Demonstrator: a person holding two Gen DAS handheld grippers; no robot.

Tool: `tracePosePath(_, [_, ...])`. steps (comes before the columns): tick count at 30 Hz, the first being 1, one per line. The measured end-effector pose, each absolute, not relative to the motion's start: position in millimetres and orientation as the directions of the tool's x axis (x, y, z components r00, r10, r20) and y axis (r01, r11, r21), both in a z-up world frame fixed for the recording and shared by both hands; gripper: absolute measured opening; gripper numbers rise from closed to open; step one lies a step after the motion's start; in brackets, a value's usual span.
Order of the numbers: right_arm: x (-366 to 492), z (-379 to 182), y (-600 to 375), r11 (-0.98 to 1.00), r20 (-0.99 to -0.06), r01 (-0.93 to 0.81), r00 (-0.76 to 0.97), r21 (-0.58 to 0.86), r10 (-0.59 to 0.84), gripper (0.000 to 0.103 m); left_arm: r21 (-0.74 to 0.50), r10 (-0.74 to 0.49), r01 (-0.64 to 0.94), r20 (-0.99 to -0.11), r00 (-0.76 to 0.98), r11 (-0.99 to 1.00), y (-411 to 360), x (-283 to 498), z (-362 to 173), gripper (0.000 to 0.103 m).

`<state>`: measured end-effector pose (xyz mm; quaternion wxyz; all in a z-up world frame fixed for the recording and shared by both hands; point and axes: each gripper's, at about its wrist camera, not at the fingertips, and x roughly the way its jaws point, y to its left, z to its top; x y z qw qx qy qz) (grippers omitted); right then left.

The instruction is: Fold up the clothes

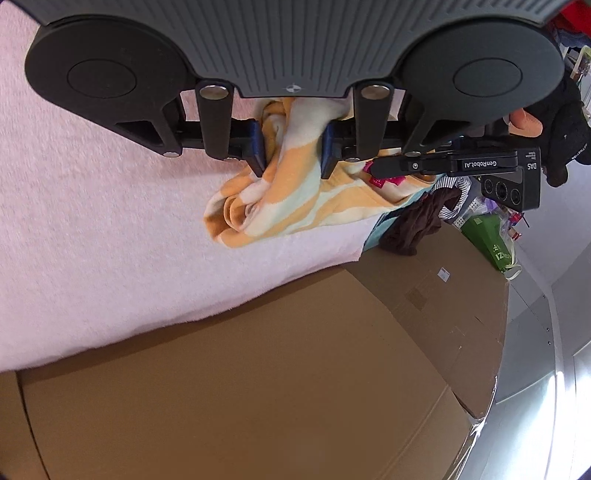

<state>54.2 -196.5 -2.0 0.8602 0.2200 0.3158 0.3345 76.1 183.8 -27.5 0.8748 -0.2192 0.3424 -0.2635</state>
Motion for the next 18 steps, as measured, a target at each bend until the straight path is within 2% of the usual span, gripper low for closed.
tracePosePath(9, [158.1,-4.8,-120.9,0.64,-0.3,-0.496,0.6,0.587,0.741,0.032,-0.462,-0.467,0.234,-0.492,0.735,0.855,250.5,169.0,-14.3,0.039])
tracePosePath(13, [202.7,-17.2,-80.3,0.647,-0.312,-0.487,0.601,0.587,0.736,0.032,-0.417,-0.399,0.194,-0.489,0.776,0.888,280.2,210.6,-8.5,0.039])
tracePosePath(18, [238.7,-41.6,-54.7,0.678,-0.367,-0.466,0.594,0.569,0.716,0.032,-0.39,-0.361,0.156,-0.538,0.762,0.908,293.8,242.1,-41.3,0.041])
